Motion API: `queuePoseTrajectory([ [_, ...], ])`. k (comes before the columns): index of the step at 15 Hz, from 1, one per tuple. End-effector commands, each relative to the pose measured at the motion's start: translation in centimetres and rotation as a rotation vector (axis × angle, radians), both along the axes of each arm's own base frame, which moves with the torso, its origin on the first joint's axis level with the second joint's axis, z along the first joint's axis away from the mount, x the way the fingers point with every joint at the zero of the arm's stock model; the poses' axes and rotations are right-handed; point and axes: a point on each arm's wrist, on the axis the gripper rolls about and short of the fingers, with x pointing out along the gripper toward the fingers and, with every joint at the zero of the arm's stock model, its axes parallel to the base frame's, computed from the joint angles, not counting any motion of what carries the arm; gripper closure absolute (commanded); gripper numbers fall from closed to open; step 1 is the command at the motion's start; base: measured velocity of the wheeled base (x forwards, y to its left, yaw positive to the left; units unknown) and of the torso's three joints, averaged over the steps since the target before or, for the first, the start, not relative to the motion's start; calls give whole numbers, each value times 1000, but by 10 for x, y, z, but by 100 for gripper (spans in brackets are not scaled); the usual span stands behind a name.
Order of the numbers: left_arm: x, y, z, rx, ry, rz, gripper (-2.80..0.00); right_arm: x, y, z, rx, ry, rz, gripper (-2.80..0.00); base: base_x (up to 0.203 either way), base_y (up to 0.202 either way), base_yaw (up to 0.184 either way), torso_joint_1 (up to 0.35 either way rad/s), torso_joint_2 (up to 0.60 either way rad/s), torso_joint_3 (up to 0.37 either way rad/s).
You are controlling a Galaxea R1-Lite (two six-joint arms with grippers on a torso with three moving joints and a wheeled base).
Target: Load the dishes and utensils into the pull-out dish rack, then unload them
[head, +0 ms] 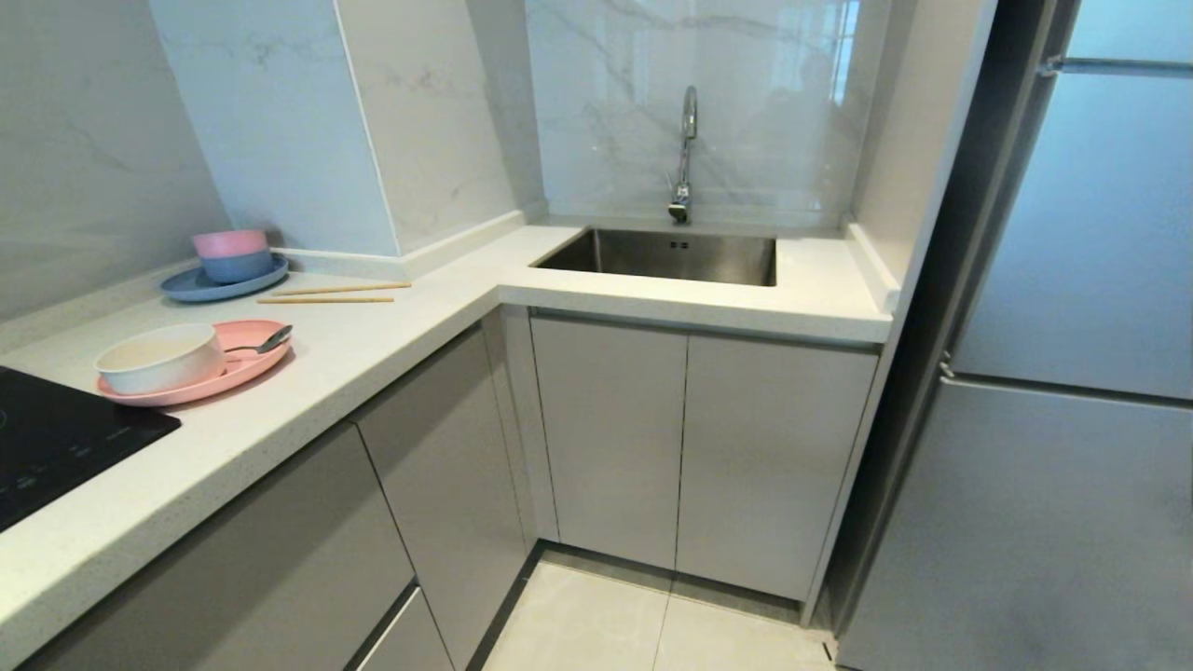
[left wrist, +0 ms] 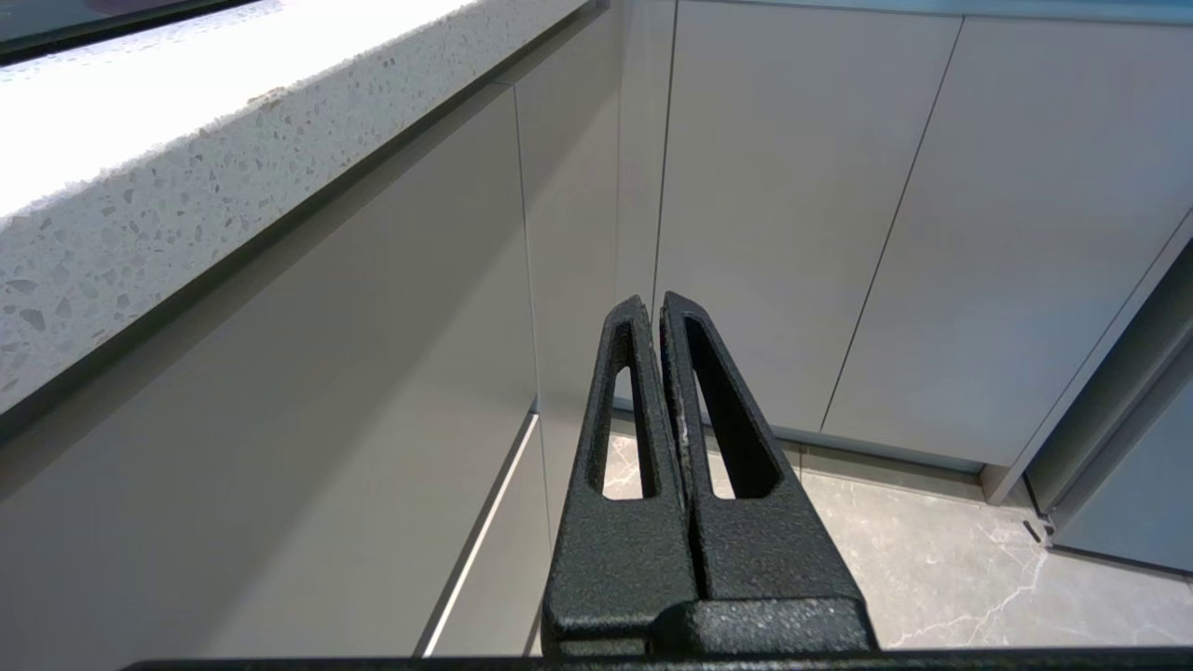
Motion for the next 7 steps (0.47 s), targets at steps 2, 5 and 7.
queuePoseTrajectory([
  [2,0,0,0,0,-2,0,0,0,0,0,2,2,0,0,0,0,0,0,0,0],
  [5,0,0,0,0,-2,0,0,0,0,0,0,2,0,0,0,0,0,0,0,0],
  [7,0,0,0,0,-2,0,0,0,0,0,0,2,0,0,0,0,0,0,0,0],
])
